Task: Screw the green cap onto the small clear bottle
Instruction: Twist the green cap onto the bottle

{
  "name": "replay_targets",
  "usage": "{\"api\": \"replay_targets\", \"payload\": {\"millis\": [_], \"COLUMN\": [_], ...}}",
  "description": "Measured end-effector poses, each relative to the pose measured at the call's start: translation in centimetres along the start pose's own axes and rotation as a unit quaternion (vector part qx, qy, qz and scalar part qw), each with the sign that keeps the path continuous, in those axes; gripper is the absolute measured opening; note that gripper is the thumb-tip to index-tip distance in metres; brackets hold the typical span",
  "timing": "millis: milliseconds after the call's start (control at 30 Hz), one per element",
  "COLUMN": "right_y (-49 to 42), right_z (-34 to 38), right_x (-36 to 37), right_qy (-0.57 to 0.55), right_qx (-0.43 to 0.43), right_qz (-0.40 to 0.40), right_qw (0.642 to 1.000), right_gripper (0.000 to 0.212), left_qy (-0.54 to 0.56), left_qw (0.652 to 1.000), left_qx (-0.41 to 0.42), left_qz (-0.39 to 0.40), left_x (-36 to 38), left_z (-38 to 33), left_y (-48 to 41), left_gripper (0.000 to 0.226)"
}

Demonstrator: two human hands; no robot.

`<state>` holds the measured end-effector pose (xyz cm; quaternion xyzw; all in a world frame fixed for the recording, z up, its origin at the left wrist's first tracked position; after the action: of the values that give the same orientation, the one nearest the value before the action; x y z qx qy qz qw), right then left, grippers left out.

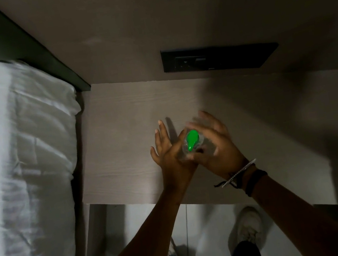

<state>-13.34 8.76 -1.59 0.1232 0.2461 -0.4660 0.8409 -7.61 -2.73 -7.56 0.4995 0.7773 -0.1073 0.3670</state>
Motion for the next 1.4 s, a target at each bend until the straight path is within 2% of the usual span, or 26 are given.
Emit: {"api": "replay_targets", "payload": {"millis": [67, 133, 200, 267, 300, 400, 433, 500, 567, 600, 633, 733, 800, 867, 933, 967, 1067, 1133, 1200, 1233, 1300, 1333, 1367, 1400], "right_y": [-0.5, -0.8, -0.4, -0.2, -0.3, -1.1, -1.3, -1.3, -0.9, -0.6, -0.4, 0.0, 0.0, -0.1, -0.3, -0.3, -1.0, -1.3, -1.3, -1.2, -0.7, -0.5, -0.4, -0.6], "right_z": [-0.4, -0.5, -0.3, -0.4, -0.4, 0.4, 0.4, -0.2, -1.0, -1.2, -1.3, -0.9, -1.2, -1.4, -1.4, -1.4, -0.6, -0.5, -0.5, -0.6, -1.1, -1.4, -1.4, -1.2], "right_x": [-1.7, -2.5, -1.8, -0.7, -0.5, -1.0, -1.3, -1.4, -1.2, -1.1, -1.0, -1.4, -2.2, -2.5, -1.8, -1.6, -1.3, -1.6, -2.0, -1.9, -1.1, -0.7, -0.5, -0.6], "right_qy": [0.025, 0.065, 0.091, 0.087, 0.08, 0.078, 0.085, 0.108, 0.114, 0.108, 0.102, 0.093, 0.1, 0.126, 0.105, 0.075, 0.031, 0.021, 0.031, 0.037, 0.018, 0.003, -0.006, -0.009], "right_qx": [-0.016, -0.007, 0.005, 0.019, 0.009, -0.058, -0.056, -0.019, 0.032, 0.035, 0.019, -0.042, -0.014, 0.006, 0.022, 0.024, -0.011, -0.001, 0.011, 0.02, 0.048, 0.049, 0.038, 0.02], "right_qz": [-0.031, -0.059, -0.052, -0.004, 0.012, -0.008, -0.026, -0.044, -0.034, -0.026, -0.019, -0.028, -0.063, -0.072, -0.028, -0.009, 0.01, -0.013, -0.048, -0.052, -0.012, 0.014, 0.03, 0.029], "right_qw": [0.999, 0.996, 0.994, 0.996, 0.997, 0.995, 0.994, 0.993, 0.992, 0.993, 0.994, 0.994, 0.993, 0.989, 0.994, 0.997, 0.999, 1.0, 0.998, 0.998, 0.999, 0.999, 0.999, 0.999], "right_gripper": [0.043, 0.039, 0.058, 0.084, 0.084, 0.046, 0.042, 0.056, 0.078, 0.082, 0.078, 0.041, 0.03, 0.046, 0.082, 0.086, 0.05, 0.037, 0.043, 0.053, 0.08, 0.086, 0.08, 0.064], "left_qy": [0.0, -0.005, -0.003, -0.004, -0.004, -0.006, -0.008, -0.024, -0.041, -0.04, -0.034, -0.02, -0.019, -0.021, -0.03, -0.028, -0.007, -0.008, -0.015, -0.021, -0.03, -0.03, -0.027, -0.021], "left_qw": [1.0, 1.0, 0.999, 1.0, 1.0, 1.0, 1.0, 0.999, 0.999, 0.999, 0.999, 0.999, 0.998, 0.998, 0.998, 0.998, 0.998, 0.998, 0.997, 0.997, 0.995, 0.995, 0.995, 0.996], "left_qx": [0.007, 0.019, 0.024, 0.013, 0.008, 0.016, 0.021, 0.03, 0.028, 0.024, 0.021, 0.026, 0.031, 0.025, 0.029, 0.033, 0.031, 0.033, 0.039, 0.043, 0.052, 0.052, 0.049, 0.047], "left_qz": [-0.004, -0.013, -0.02, -0.009, -0.004, -0.001, -0.002, -0.002, 0.006, 0.012, 0.018, 0.038, 0.042, 0.047, 0.054, 0.055, 0.053, 0.056, 0.063, 0.067, 0.074, 0.077, 0.079, 0.079], "left_x": [0.4, 0.4, 0.1, 0.2, 0.3, 0.5, 0.4, 0.4, 0.4, 0.3, 0.2, 0.0, -0.2, -0.3, -0.2, -0.2, -0.4, -0.5, -0.5, -0.5, -0.4, -0.3, -0.4, -0.4], "left_z": [-1.1, -1.3, -0.4, 0.6, 0.7, 0.2, -0.1, -0.2, 0.1, 0.0, -0.1, -0.6, -0.9, -0.9, -0.9, -1.0, -1.0, -1.2, -1.4, -1.4, -1.4, -1.4, -1.4, -1.4], "left_y": [-0.6, -0.4, 0.3, 0.5, 0.3, -0.5, -0.6, -0.6, -0.6, -0.7, -0.8, -0.8, -0.8, -0.9, -1.0, -1.0, -1.2, -1.2, -1.2, -1.2, -1.2, -1.2, -1.2, -1.3], "left_gripper": [0.061, 0.06, 0.057, 0.055, 0.054, 0.055, 0.059, 0.065, 0.064, 0.064, 0.064, 0.066, 0.067, 0.07, 0.073, 0.071, 0.063, 0.063, 0.066, 0.067, 0.067, 0.067, 0.064, 0.06]}}
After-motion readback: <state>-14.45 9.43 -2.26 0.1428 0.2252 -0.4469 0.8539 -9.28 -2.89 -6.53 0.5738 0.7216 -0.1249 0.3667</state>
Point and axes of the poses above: each hand's wrist, its own y-axis away from the middle knuckle, its own x-axis out of the palm, z = x × y, the point moved 8 cm from there along -y, towards the middle knuckle, and after that the axes turned 12 degrees about -x, right-handed, at the moved point
